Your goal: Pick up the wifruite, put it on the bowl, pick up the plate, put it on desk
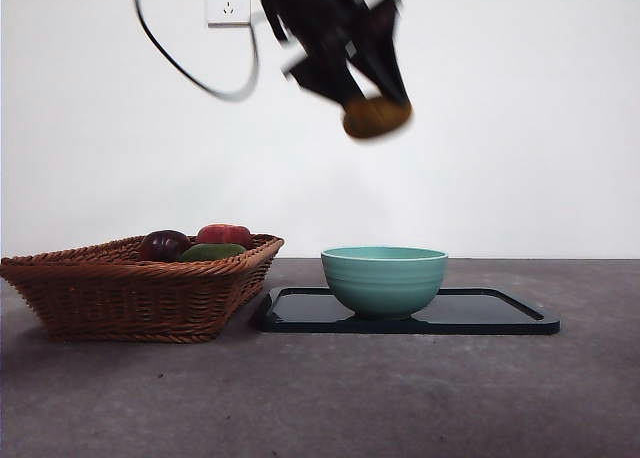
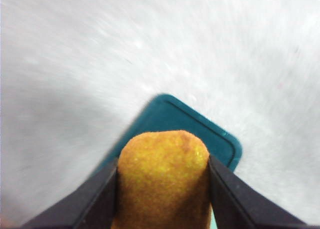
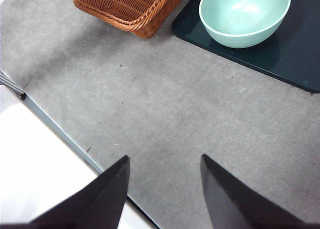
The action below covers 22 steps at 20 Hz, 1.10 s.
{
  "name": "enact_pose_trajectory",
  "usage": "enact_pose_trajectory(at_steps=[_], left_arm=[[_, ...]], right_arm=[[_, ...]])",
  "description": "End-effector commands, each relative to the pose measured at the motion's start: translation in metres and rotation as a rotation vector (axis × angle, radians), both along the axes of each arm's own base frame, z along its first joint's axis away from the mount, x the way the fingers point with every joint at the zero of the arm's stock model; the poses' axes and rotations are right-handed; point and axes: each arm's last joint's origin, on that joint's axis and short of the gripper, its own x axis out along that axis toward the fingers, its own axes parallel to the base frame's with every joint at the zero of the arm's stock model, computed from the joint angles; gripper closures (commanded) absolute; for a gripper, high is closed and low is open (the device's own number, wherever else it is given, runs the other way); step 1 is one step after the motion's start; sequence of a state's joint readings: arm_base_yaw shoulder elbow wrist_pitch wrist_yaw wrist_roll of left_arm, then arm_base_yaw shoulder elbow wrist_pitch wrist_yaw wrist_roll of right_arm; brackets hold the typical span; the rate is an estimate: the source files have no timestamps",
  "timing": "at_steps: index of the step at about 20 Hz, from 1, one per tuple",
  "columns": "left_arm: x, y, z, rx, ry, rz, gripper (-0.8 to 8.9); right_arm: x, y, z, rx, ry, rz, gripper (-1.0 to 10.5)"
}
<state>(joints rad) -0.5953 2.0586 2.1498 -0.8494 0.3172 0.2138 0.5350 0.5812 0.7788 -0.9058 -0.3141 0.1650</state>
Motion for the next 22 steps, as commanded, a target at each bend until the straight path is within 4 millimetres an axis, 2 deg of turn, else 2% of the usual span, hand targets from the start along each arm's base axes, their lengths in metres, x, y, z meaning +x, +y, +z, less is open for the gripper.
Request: enact_pose_trajectory(at_steps=[1, 3, 6, 9, 12, 14, 16, 22], left_arm=[[-0.016, 0.025, 0.045, -0.061, -0.048, 0.042, 6.67], [-0.030, 0.052, 0.068, -0.062, -0.053, 0.081, 7.04], [-0.048, 0.092, 0.090, -0.053, -0.018, 0.163, 7.05], [-0.064, 0.124, 0.100, -0.022, 0.040, 0.230, 7.29], [-0.076, 0.140, 0.098, 0.000, 0.084, 0.264, 7.31], [-0.079, 0.146, 0.086, 0.012, 0.128, 0.290, 7.31], [-0.079, 0.151, 0.065, 0.010, 0.164, 0.324, 7.31], [-0.075, 0.157, -0.019, 0.024, 0.205, 0.545, 7.31]], right_arm=[[0.000, 0.001, 0.003, 0.007, -0.009, 0.004, 7.2], [0.000, 0.001, 0.003, 0.004, -0.015, 0.009, 7.2], [0.000, 0.001, 0.003, -0.002, -0.022, 0.015, 7.2], [0.000, 0.001, 0.003, -0.004, -0.025, 0.018, 7.2], [0.000, 0.001, 0.003, -0.005, -0.027, 0.020, 7.2], [0.000, 0.001, 0.003, -0.007, -0.030, 0.023, 7.2], [0.000, 0.001, 0.003, -0.008, -0.031, 0.024, 7.2], [0.000, 0.001, 0.003, -0.008, -0.030, 0.023, 7.2]])
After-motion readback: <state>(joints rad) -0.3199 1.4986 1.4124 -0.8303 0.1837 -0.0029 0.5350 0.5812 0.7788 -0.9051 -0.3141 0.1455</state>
